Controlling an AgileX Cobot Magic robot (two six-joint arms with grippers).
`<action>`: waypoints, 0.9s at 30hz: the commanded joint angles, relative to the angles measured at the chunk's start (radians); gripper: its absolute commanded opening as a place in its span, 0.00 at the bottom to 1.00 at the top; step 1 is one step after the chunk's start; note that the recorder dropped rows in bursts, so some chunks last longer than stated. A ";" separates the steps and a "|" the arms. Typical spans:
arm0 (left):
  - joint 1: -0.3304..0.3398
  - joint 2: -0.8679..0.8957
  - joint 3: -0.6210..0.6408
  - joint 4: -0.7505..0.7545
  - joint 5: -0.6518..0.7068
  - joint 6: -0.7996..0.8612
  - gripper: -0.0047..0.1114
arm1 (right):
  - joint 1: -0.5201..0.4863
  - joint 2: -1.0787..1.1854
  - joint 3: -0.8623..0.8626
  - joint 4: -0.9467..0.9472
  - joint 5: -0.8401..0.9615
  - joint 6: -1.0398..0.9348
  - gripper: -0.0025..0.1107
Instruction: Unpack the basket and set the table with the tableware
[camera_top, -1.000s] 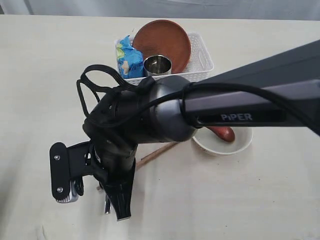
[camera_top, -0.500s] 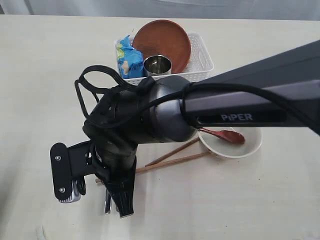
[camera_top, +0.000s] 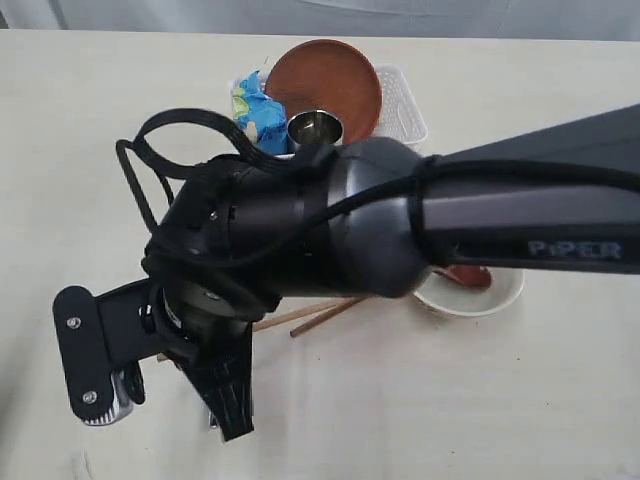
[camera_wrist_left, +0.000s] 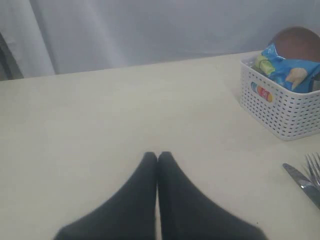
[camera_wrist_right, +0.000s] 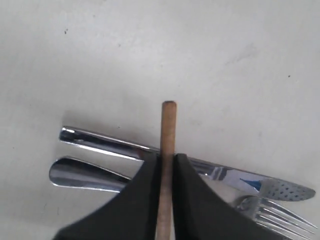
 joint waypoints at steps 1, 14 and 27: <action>0.002 -0.002 0.003 0.001 -0.010 -0.004 0.04 | 0.032 -0.071 -0.003 -0.028 -0.007 -0.013 0.06; 0.002 -0.002 0.003 0.001 -0.010 -0.004 0.04 | 0.041 -0.186 0.007 -0.314 0.299 -0.058 0.06; 0.002 -0.002 0.003 0.001 -0.010 -0.004 0.04 | -0.213 -0.186 0.225 -0.310 0.223 -0.062 0.02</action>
